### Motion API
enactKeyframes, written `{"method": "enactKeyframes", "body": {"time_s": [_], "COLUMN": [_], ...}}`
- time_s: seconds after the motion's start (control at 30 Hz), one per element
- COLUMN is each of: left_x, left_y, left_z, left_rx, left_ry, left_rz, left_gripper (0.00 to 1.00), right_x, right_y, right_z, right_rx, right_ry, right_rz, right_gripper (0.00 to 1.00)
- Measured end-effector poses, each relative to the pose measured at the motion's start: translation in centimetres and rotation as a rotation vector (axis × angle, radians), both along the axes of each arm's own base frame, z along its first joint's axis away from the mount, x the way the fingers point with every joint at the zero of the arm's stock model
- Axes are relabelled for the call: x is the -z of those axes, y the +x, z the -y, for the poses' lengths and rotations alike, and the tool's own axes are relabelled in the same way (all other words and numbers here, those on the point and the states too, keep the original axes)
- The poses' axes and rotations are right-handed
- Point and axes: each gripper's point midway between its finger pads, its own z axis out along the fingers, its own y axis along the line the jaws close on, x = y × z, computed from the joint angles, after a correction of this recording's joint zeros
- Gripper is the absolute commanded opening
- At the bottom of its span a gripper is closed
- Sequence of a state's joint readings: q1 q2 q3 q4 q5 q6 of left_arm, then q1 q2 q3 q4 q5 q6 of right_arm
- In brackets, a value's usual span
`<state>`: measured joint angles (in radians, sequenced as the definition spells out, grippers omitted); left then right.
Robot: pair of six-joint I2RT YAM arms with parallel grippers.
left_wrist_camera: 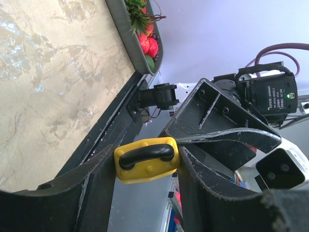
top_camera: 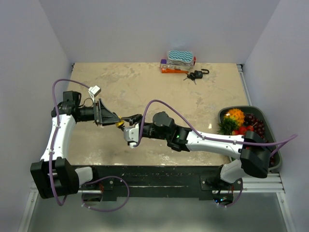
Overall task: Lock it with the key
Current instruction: Adjust the lock.
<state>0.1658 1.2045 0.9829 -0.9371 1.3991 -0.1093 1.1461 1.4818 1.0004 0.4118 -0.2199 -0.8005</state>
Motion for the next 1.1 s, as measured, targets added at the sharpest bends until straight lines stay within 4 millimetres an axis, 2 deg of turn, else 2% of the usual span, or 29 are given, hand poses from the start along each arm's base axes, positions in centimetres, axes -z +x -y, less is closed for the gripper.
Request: {"method": "enactKeyframes", "body": {"time_s": [0.17, 0.33, 0.6, 0.87, 1.1], "left_x": [0.2, 0.3, 0.3, 0.0, 0.1], "left_y": [-0.1, -0.2, -0.5, -0.9, -1.0], "left_z": [0.1, 0.1, 0.4, 0.8, 0.8], "left_rx": [0.003, 0.005, 0.017, 0.04, 0.045], "left_ry": [-0.003, -0.005, -0.01, -0.025, -0.023], "left_rz": [-0.009, -0.013, -0.021, -0.026, -0.026], "left_gripper": [0.0, 0.0, 0.0, 0.0, 0.0], "right_x": [0.1, 0.2, 0.3, 0.0, 0.2], "right_y": [-0.1, -0.2, -0.6, -1.6, -1.5], "right_z": [0.0, 0.0, 0.3, 1.2, 1.3], "right_rx": [-0.006, -0.011, -0.035, -0.071, -0.075], "right_ry": [-0.004, -0.008, -0.037, -0.064, -0.079], "right_rz": [-0.002, -0.001, 0.022, 0.05, 0.073], "right_gripper": [0.5, 0.56, 0.58, 0.56, 0.52]}}
